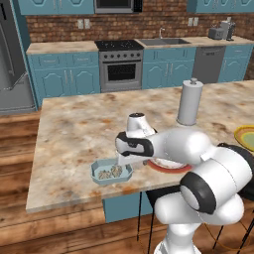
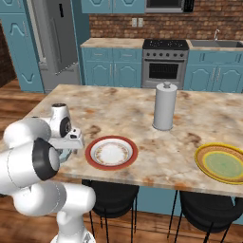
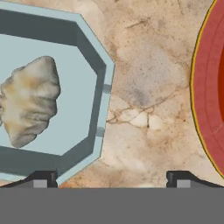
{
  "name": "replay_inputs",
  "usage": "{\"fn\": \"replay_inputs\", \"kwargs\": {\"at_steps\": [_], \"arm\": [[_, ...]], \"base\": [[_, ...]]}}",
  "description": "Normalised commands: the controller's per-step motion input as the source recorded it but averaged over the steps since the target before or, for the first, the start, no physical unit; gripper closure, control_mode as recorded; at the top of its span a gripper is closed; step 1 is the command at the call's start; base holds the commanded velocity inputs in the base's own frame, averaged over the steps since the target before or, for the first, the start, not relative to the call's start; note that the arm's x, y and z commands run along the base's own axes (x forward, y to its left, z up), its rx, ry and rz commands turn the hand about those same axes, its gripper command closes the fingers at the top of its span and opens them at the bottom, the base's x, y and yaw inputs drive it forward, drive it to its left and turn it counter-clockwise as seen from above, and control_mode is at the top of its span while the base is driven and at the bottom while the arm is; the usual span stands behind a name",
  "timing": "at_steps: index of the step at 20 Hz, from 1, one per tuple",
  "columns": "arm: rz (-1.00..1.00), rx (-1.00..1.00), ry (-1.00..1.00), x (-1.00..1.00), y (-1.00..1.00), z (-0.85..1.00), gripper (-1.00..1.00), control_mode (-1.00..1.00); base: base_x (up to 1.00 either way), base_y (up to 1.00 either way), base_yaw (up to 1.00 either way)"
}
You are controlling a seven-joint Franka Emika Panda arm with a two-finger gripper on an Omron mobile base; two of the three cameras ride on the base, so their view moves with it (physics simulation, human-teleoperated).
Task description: Place two dumplings into each of the tupperware containers and then place the containers in the fridge.
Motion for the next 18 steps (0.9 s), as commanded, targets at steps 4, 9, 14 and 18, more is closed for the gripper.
{"fn": "replay_inputs", "kwargs": {"at_steps": [4, 9, 14, 18], "arm": [[0.00, 0.01, 0.00, 0.34, 0.00, -0.12, -1.00, -1.00], [0.00, 0.03, 0.00, 0.28, 0.00, -0.14, -1.00, -1.00], [0.00, 0.00, 0.00, 0.00, 0.00, -0.18, -1.00, -1.00], [0.00, 0.00, -0.01, 0.00, 0.00, -0.18, -1.00, -1.00]], "base": [[0.00, 0.00, 0.00], [0.00, 0.00, 0.00], [0.00, 0.00, 0.00], [0.00, 0.00, 0.00]]}}
